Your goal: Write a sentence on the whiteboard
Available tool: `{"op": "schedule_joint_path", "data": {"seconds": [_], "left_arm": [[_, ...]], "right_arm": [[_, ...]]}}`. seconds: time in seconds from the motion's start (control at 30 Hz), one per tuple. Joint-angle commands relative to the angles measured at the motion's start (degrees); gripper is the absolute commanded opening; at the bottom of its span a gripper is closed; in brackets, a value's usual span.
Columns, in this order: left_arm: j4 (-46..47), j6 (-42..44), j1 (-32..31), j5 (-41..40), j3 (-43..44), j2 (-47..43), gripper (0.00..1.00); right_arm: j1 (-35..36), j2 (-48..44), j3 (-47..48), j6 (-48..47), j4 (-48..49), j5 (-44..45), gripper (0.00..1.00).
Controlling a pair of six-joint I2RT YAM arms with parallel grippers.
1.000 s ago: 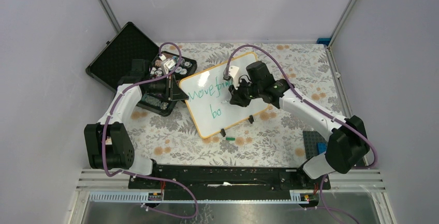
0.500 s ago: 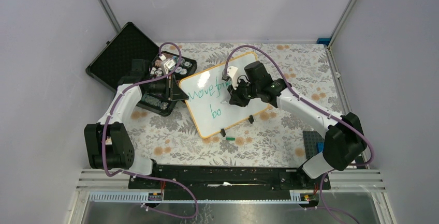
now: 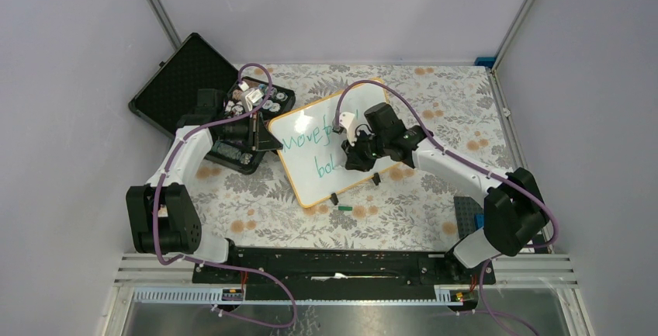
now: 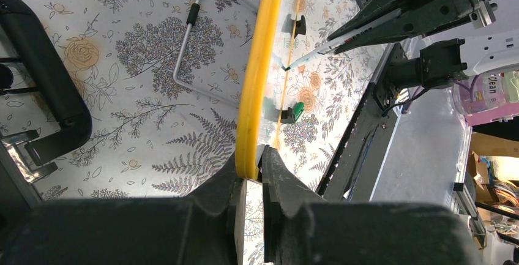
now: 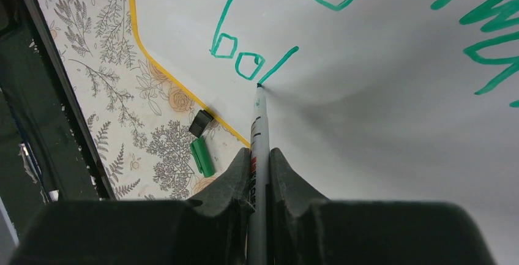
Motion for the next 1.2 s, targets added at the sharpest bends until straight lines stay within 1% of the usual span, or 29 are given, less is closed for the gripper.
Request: {"op": "schedule_joint_path", "data": {"seconds": [0.0,0.27,0.47,0.83,1.17], "left_arm": [[3.3,4.6,-0.2,-5.5,-0.4,-0.7,0.00],[3.3,4.4,-0.2,-5.2,-0.2,-0.7,0.00],[3.3,4.4,-0.2,-5.1,-0.2,-0.9,0.00],[3.3,4.5,-0.3,-5.2,-0.3,-0.9,0.00],[3.3,4.6,-0.3,-5.4,-0.6,-1.1,0.00]], "right_arm": [[0.2,-1.4,-0.4,-1.4,0.3,1.9,0.00],[0.2,-3.6,1.7,-3.1,-2.8,3.9,0.00],[0.1,-5.0,2.0,-2.3,-3.2,3.2,0.00],[-0.5,-3.1,3.3,-2.0,-2.0,6.5,0.00],[-0.7,-2.2,4.1,-1.3,-0.6,6.3,0.00]]}}
